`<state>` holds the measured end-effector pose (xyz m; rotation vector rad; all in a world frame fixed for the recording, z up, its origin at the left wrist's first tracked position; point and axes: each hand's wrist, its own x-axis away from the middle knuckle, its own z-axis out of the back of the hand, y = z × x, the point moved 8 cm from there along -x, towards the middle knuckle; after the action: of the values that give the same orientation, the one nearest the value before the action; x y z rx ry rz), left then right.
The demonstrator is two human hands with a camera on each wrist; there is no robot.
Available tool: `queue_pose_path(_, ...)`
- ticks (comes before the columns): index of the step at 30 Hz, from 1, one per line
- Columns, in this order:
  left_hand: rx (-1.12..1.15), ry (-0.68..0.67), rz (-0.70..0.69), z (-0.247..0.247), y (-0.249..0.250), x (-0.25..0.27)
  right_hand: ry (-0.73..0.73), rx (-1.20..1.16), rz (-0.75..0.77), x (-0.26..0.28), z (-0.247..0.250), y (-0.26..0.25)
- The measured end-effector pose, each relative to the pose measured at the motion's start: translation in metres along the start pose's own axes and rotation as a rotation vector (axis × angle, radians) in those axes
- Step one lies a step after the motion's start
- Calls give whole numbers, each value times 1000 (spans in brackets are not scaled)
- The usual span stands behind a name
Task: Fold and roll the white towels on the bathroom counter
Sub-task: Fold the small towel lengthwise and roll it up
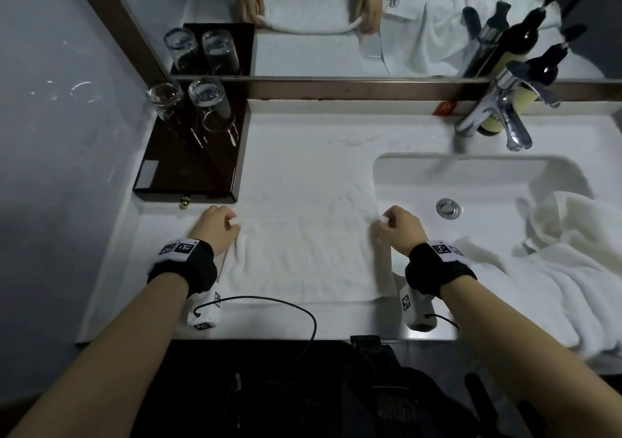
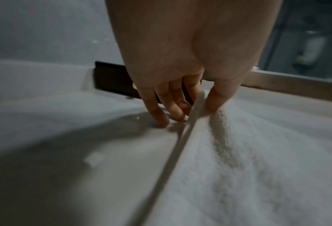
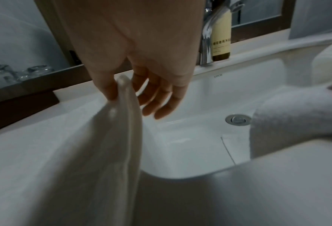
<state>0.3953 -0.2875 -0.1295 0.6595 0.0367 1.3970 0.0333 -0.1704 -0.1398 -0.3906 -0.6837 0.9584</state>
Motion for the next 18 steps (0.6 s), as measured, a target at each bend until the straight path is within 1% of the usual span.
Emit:
queue_pose_path(3,276,69,154,3,-13,3,80,-165,25,4,1,-2)
queue_pose_path(5,323,143,231,7,-25,5,129,-222,16,5,1,1)
queue_pose_path(7,307,171,266,8,-34,10,139,-234,-15,5,0,6)
queue_pose_path(10,299,147,308,1,-41,14,102,-211,-52,5,-3,10)
queue_pose_path(13,458,133,353,-2,-42,17,62,-256,-98,10,-6,14)
queue_pose_path(15,533,108,348,-3,-43,22,45,-195,-106,17,-6,19)
queue_pose_path(17,496,55,337,-6,-45,30,-24,-90,-119,28,-11,23)
queue_pose_path(18,429,24,320,-8,-46,35,-78,-24,-129,35,-17,25)
